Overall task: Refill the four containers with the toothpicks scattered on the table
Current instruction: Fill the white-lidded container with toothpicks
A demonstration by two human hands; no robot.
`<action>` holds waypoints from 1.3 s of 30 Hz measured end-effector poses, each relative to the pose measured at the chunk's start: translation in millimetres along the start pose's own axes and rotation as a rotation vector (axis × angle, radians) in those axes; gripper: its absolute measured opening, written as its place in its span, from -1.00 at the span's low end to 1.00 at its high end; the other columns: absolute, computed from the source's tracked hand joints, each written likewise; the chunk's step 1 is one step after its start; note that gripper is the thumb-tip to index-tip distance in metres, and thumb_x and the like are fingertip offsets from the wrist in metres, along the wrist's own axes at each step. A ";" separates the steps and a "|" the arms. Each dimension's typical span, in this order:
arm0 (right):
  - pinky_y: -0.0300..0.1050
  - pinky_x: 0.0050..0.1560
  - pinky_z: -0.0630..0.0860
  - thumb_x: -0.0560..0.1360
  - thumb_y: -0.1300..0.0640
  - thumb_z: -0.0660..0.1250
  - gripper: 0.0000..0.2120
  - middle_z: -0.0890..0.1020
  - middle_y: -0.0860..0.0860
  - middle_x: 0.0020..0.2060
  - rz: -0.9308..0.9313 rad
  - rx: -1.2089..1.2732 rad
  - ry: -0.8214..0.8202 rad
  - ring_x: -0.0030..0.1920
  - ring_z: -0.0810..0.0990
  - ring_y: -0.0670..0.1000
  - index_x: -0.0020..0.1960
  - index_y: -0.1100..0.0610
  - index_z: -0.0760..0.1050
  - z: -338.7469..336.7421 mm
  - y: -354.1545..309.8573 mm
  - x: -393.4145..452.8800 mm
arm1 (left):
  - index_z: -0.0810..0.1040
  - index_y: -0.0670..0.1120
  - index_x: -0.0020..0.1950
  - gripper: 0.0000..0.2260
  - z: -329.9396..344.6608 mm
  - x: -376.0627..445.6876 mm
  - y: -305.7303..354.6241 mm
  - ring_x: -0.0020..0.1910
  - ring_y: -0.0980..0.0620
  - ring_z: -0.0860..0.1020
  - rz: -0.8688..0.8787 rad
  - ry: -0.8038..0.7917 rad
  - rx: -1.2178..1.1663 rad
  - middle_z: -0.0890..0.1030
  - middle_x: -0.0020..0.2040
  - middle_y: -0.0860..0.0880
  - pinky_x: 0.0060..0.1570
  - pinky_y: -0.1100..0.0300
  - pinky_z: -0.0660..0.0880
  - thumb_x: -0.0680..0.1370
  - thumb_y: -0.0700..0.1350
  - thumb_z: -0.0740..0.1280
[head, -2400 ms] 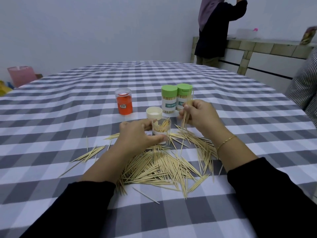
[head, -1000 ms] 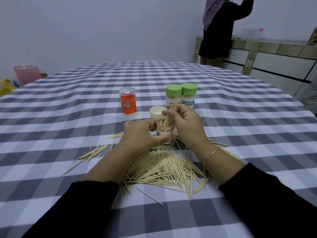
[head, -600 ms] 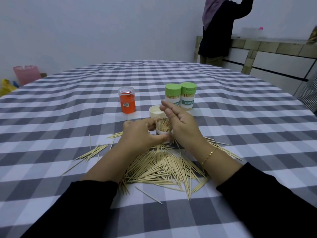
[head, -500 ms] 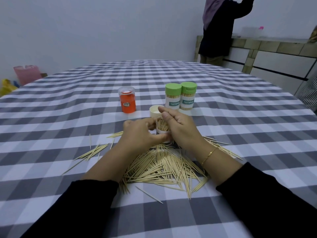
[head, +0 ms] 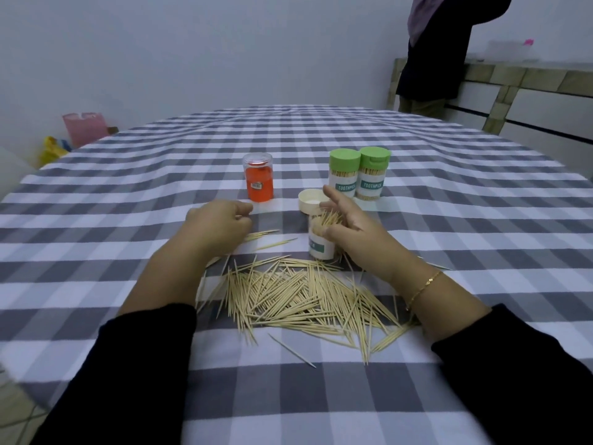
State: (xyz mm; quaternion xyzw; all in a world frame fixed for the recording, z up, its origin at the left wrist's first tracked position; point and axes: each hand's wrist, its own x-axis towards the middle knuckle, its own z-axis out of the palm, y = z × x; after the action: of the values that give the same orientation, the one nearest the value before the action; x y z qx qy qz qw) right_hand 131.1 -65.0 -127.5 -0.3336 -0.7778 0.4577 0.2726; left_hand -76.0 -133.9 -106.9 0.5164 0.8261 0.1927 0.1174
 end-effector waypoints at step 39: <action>-0.23 0.02 0.46 0.53 0.10 0.26 -0.40 0.38 -0.12 0.21 0.062 -0.107 0.078 0.12 0.50 -0.07 0.49 -0.15 0.12 -9.5 -4.3 -4.8 | 0.65 0.07 0.16 -0.79 24.6 -12.3 30.2 -0.06 0.13 0.52 0.321 -0.147 0.281 0.64 0.08 0.10 -0.09 0.26 0.45 0.58 0.02 0.32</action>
State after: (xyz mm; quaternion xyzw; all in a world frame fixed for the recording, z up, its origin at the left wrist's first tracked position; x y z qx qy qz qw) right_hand 140.0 -65.1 -120.1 -0.3892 -0.7793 0.4101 0.2701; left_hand -36.6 -128.3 -115.8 0.6653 0.7412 0.0535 0.0721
